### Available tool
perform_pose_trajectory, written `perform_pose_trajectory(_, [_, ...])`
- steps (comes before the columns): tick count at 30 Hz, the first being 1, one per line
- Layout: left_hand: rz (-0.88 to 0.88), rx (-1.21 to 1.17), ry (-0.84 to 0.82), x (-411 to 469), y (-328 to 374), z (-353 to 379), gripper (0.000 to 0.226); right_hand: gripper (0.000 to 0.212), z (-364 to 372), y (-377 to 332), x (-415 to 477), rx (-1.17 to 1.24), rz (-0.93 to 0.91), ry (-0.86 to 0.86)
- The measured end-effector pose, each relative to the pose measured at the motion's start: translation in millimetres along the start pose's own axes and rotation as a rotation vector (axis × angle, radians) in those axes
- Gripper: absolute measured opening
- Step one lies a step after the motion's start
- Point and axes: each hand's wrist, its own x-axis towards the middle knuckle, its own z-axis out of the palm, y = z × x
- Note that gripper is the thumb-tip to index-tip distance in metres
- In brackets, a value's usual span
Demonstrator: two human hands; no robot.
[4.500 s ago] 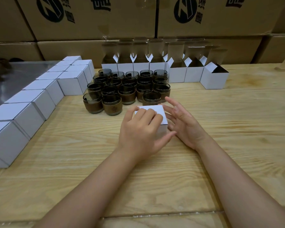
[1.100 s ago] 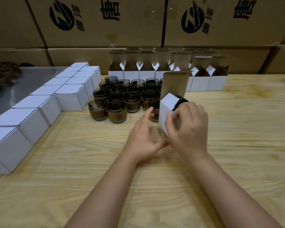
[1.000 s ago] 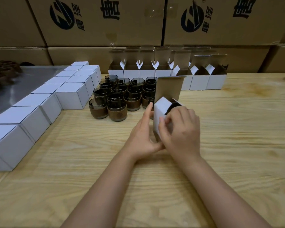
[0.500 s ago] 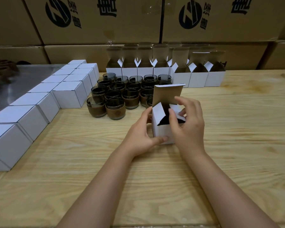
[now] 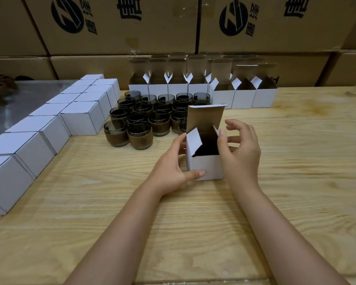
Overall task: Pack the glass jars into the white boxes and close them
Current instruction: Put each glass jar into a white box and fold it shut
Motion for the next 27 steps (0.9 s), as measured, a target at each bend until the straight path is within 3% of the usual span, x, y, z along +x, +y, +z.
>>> perform_pose_trajectory(2, [0.004, 0.005, 0.0, -1, 1, -1, 0.103, 0.025, -4, 6, 4, -0.016, -0.003, 0.076])
perform_pose_trajectory(4, [0.025, 0.019, 0.001, -2, 1, -2, 0.112, 0.043, -7, 14, 6, -0.022, 0.122, 0.082])
perform_pose_trajectory(7, [0.074, 0.03, -0.006, -4, 4, -2, 0.12, 0.064, -9, 22, 5, 0.05, 0.28, -0.106])
perform_pose_trajectory(11, [0.145, 0.12, -0.022, -4, 7, -3, 0.114, 0.083, -16, 23, 8, 0.049, 0.182, -0.406])
perform_pose_trajectory(15, [0.195, 0.203, -0.072, -4, 8, -6, 0.104, 0.082, -23, 23, 14, 0.06, 0.162, -0.57])
perform_pose_trajectory(20, [0.21, 0.173, -0.085, -4, 10, -5, 0.093, 0.078, -27, 21, 17, 0.125, 0.267, -0.589])
perform_pose_trajectory(27, [0.004, -0.105, -0.058, -5, -1, -4, 0.084, 0.073, -26, 17, 17, 0.045, 0.274, -0.573])
